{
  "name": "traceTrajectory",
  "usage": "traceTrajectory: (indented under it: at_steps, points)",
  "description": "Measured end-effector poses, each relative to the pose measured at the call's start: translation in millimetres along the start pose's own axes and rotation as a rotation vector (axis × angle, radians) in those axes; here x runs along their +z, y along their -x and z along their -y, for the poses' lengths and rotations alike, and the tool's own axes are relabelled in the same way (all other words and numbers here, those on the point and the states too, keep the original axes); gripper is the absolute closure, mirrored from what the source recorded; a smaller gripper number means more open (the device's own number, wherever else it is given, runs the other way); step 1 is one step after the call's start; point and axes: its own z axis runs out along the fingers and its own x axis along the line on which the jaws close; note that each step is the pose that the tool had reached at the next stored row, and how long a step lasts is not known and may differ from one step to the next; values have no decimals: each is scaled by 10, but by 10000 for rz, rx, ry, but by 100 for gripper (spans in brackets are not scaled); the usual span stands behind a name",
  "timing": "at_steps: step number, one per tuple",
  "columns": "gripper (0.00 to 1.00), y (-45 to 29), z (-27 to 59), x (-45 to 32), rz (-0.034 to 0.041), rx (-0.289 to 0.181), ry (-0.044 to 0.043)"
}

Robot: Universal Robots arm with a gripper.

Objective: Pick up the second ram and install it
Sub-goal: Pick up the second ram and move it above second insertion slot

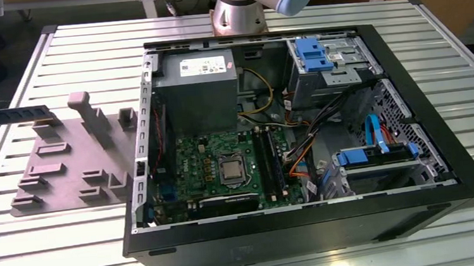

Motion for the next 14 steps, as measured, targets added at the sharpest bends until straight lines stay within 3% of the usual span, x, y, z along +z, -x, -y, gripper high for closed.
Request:
traceTrajectory:
  at_steps: [14]
  points:
    - [86, 21, -2, -109, -5, 2, -2]
